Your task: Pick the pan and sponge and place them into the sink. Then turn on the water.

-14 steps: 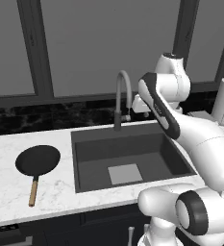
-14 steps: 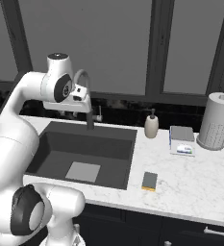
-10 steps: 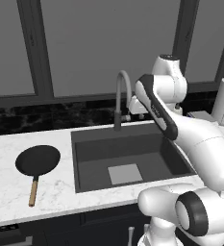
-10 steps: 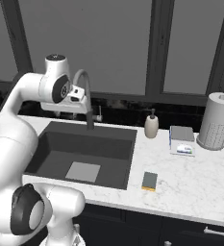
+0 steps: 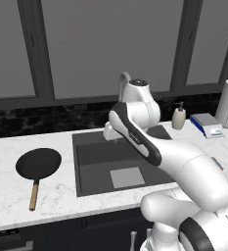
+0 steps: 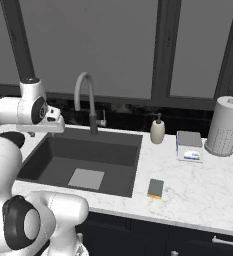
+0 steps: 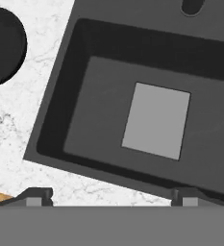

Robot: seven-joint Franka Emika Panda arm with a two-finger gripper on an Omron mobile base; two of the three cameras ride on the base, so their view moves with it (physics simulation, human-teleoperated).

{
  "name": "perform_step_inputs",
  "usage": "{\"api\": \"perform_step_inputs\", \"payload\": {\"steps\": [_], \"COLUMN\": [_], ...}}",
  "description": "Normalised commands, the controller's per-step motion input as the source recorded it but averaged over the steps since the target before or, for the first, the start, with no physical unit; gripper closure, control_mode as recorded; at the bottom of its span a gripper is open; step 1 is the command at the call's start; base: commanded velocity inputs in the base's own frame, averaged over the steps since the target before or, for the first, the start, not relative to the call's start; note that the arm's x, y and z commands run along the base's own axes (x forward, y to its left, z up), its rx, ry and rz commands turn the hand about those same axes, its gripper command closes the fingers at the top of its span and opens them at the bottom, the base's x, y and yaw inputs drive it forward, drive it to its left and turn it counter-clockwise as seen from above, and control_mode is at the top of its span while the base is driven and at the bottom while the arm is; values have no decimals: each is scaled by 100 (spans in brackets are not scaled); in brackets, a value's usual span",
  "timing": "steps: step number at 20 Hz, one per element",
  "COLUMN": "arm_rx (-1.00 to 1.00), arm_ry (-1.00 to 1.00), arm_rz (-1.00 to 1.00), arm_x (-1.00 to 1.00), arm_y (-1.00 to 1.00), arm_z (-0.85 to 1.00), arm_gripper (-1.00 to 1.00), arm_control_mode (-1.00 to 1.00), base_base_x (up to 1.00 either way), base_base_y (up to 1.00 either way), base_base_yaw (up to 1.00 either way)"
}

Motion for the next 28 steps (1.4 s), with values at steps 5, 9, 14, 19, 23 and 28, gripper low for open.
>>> {"api": "perform_step_inputs", "payload": {"steps": [5, 9, 14, 19, 23, 28], "arm_rx": [-4, -5, 0, 0, 0, 0], "arm_ry": [26, 16, 3, 0, 0, -1], "arm_rz": [10, 0, 2, 0, 0, -1], "arm_x": [3, 8, 1, 24, 33, 34], "arm_y": [100, 84, 7, 36, 67, 57], "arm_z": [-16, -14, -3, -23, -38, -35], "arm_gripper": [-100, -100, -100, -100, -100, -100], "arm_control_mode": [-100, -100, -100, -100, -100, -100], "base_base_x": [0, 0, 0, 0, 0, 0], "base_base_y": [0, 0, 0, 0, 0, 0], "base_base_yaw": [0, 0, 0, 0, 0, 0]}}
